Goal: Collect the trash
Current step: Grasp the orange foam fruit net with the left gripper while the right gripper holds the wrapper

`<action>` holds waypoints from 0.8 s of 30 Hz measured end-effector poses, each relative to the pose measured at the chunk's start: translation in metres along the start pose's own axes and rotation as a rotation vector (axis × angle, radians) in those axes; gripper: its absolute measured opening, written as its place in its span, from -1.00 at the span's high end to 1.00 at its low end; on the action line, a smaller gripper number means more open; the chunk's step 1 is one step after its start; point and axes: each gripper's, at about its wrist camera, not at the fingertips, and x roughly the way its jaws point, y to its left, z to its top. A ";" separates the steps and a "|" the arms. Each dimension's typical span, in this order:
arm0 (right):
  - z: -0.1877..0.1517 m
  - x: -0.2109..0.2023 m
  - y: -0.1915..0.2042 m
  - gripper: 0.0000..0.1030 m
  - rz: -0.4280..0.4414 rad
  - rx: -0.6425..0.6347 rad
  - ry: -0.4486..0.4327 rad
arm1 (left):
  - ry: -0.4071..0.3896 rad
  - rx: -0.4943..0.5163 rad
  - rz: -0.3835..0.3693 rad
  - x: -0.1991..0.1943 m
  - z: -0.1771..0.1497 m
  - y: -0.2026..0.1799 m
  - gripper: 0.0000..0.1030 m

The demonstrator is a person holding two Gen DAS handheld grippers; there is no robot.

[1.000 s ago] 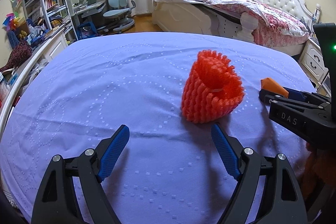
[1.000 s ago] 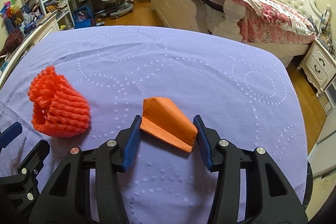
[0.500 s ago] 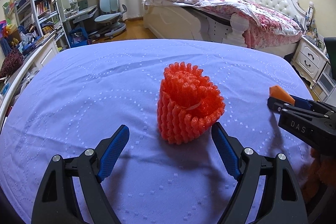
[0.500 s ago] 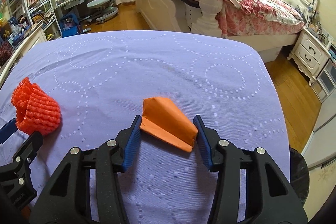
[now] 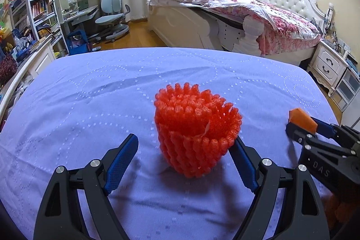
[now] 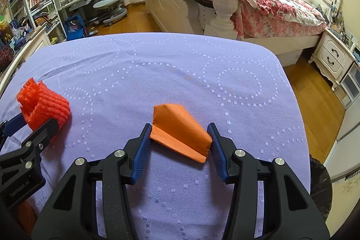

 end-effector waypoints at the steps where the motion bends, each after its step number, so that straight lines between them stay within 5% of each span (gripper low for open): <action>1: 0.000 0.000 0.000 0.05 0.001 0.001 0.000 | -0.001 0.002 -0.001 0.002 0.002 -0.001 -0.57; 11: -0.001 0.001 0.000 0.05 0.004 0.001 0.001 | 0.009 0.007 -0.030 0.012 0.012 -0.001 -0.56; 18: -0.001 0.001 0.000 0.06 0.007 0.002 -0.001 | 0.022 0.022 -0.045 0.013 0.009 -0.002 0.02; 24: -0.001 0.000 0.000 0.06 0.011 0.005 0.000 | 0.005 0.032 -0.044 0.005 0.005 -0.003 0.16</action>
